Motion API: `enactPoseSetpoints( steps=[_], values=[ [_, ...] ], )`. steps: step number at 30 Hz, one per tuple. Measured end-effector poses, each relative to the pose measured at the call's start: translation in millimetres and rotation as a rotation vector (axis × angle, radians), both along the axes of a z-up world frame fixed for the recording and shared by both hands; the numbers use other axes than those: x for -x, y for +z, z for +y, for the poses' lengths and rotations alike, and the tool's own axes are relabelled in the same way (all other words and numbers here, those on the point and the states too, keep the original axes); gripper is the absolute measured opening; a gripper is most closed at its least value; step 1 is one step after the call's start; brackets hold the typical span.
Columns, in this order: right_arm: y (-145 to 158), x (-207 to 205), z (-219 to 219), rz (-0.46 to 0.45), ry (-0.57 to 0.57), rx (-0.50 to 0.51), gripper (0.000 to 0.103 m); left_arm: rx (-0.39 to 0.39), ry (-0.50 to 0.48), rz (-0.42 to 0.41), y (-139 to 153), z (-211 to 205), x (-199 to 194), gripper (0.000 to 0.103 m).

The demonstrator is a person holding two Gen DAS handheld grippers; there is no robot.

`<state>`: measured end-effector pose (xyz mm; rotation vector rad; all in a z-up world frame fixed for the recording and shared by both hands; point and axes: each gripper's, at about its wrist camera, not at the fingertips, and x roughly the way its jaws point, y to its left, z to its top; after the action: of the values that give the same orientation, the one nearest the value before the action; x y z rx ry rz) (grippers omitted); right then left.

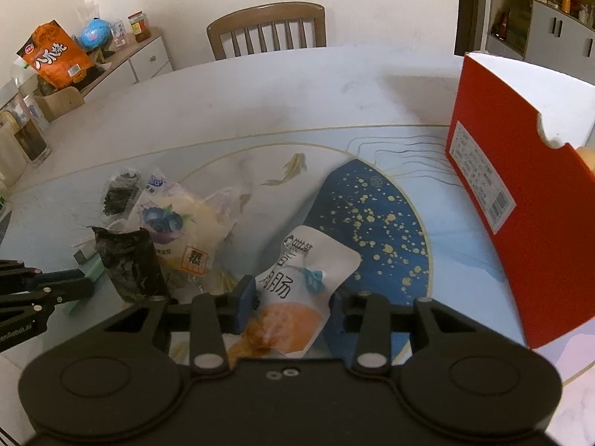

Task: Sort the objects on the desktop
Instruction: 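Carry the mint-green stick with the left tool while the right tool carries the sausage pouch to the shoebox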

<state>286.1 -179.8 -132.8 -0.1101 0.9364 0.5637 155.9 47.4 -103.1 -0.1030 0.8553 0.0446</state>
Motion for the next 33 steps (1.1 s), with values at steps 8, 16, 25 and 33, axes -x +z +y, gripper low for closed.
enactPoseSetpoints(
  steps=[8, 16, 25, 33],
  values=[
    [14, 6, -11, 0.005, 0.012, -0.018, 0.040, 0.032, 0.022, -0.022, 9, 0, 9, 0.010],
    [28, 12, -17, 0.011, 0.035, -0.038, 0.040, 0.041, 0.013, -0.052, 26, -10, 15, 0.010],
    [50, 18, -32, -0.005, 0.060, -0.066, 0.040, 0.043, 0.011, -0.075, 43, -18, 23, 0.010],
    [72, 20, -53, -0.024, 0.073, -0.085, 0.040, 0.056, 0.001, -0.099, 63, -32, 25, 0.010]
  ],
)
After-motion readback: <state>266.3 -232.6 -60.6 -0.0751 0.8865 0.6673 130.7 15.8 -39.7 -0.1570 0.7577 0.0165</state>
